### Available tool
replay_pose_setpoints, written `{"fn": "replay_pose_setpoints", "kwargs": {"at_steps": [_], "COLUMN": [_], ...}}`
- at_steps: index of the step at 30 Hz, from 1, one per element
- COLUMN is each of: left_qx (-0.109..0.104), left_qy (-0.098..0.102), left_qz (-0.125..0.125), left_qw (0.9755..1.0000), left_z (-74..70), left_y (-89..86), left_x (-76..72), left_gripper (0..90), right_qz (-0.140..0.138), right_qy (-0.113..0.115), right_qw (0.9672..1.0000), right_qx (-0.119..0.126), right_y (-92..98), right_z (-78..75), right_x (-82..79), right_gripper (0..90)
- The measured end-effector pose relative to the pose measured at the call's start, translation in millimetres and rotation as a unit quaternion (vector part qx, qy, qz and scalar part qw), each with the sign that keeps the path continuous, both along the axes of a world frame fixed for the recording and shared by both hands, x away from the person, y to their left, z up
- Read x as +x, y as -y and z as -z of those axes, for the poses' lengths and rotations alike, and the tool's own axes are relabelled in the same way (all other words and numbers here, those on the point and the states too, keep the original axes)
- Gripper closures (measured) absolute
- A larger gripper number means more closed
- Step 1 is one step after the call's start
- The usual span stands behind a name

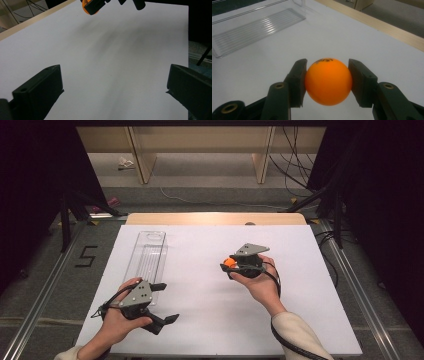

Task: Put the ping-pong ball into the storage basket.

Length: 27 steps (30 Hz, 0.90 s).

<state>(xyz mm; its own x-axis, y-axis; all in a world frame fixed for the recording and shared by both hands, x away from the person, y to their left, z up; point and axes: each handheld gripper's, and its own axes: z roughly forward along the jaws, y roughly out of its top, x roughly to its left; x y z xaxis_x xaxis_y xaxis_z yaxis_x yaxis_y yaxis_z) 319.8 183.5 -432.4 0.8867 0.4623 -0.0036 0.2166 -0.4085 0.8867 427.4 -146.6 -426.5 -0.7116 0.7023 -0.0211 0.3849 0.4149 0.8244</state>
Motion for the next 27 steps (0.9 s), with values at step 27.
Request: {"fn": "replay_pose_setpoints", "kwargs": {"at_steps": [27], "left_qx": [0.0], "left_qy": [0.0], "left_qz": [0.0], "left_qw": [1.0], "left_z": [0.0], "left_y": [-0.2], "left_x": [0.0], "left_gripper": [0.0], "right_qz": [-0.011], "right_qy": [0.002], "right_qw": [0.9999], "right_qx": [0.002], "right_y": [-10.0], "right_z": [-1.4], "right_x": [-1.2], "right_gripper": [51.5]}}
